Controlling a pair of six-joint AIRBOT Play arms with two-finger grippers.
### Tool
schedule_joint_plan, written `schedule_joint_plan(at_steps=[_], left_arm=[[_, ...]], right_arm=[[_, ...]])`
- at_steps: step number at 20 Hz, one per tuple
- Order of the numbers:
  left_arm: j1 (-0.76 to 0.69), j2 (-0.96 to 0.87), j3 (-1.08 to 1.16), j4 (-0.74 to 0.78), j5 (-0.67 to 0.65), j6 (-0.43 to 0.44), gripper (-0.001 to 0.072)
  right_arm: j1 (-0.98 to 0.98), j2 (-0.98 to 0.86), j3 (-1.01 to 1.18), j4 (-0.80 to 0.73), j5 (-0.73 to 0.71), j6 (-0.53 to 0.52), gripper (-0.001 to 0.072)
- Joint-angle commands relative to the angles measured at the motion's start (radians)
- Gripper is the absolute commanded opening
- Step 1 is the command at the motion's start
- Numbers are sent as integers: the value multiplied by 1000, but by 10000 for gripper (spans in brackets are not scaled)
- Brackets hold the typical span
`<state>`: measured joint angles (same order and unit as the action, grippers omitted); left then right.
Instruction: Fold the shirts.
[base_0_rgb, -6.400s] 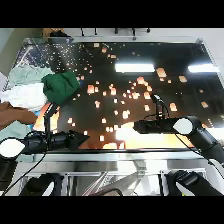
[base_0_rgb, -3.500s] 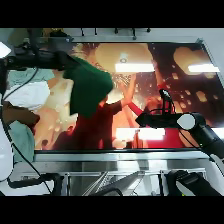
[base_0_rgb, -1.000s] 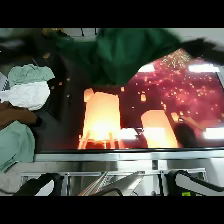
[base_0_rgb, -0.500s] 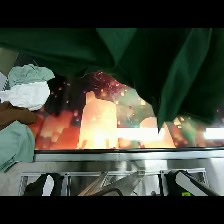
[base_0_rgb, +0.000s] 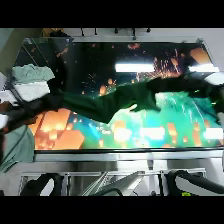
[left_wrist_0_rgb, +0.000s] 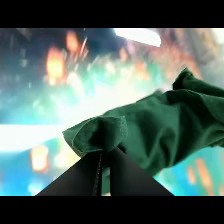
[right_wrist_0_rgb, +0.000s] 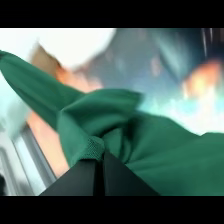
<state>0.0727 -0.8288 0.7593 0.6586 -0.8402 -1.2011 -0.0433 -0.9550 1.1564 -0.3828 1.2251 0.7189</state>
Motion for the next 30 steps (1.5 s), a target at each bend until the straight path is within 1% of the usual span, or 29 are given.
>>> schedule_joint_plan(at_steps=[1, 2, 3, 4, 6, 7, 8, 9, 10, 11, 12, 14, 17, 19, 22, 24, 25, 27, 28, 29, 30], left_arm=[[-158, -190, -201, 54, 269, 27, 19], [-160, -245, -193, 54, 290, 28, 64], [-149, -296, -161, 56, 280, 33, 537], [-123, -335, -117, 55, 241, 31, 684], [-29, -389, 7, 52, 68, 30, 682], [18, -402, 68, 49, -33, 31, 682], [64, -409, 123, 50, -140, 30, 682], [100, -409, 158, 50, -231, 30, 682], [125, -401, 166, 50, -294, 29, 682], [144, -384, 150, 53, -324, 26, 682], [156, -361, 111, 58, -308, 26, 682], [170, -323, 8, 57, -221, 26, 682], [148, -296, -133, 51, -113, 26, 681], [102, -317, -185, 45, -15, 26, 681], [26, -394, -146, 45, 70, 26, 680], [-12, -464, -69, 47, 90, 26, 666], [-25, -502, -26, 49, 90, 26, 662], [-29, -573, 54, 50, 81, 26, 662], [-29, -608, 92, 50, 69, 25, 661], [-29, -640, 126, 49, 44, 25, 654], [-29, -672, 161, 48, 7, 24, 405]], right_arm=[[74, -147, -172, -108, -168, -13, 38], [61, -185, -171, -107, -183, -13, 223], [40, -203, -163, -110, -190, -13, 371], [5, -206, -144, -112, -189, -13, 386], [-103, -166, -103, -112, -154, -7, 392], [-169, -132, -93, -113, -128, 12, 432], [-243, -95, -92, -124, -113, 47, 568], [-325, -59, -92, -172, -90, 112, 641], [-395, -33, -96, -236, -55, 163, 641], [-455, -11, -117, -277, -26, 190, 640], [-497, 3, -156, -280, -8, 191, 640], [-531, 7, -253, -280, 2, 190, 640], [-499, -7, -402, -264, -66, 182, 640], [-441, -41, -463, -260, -110, 171, 640], [-326, -110, -465, -225, -156, 156, 639], [-246, -152, -464, -154, -228, 117, 635], [-209, -172, -463, -134, -262, 115, 628], [-153, -211, -448, -128, -286, 113, 471], [-136, -226, -436, -119, -283, 99, 460], [-126, -233, -426, -101, -282, 88, 429], [-120, -233, -411, -85, -274, 78, 158]])
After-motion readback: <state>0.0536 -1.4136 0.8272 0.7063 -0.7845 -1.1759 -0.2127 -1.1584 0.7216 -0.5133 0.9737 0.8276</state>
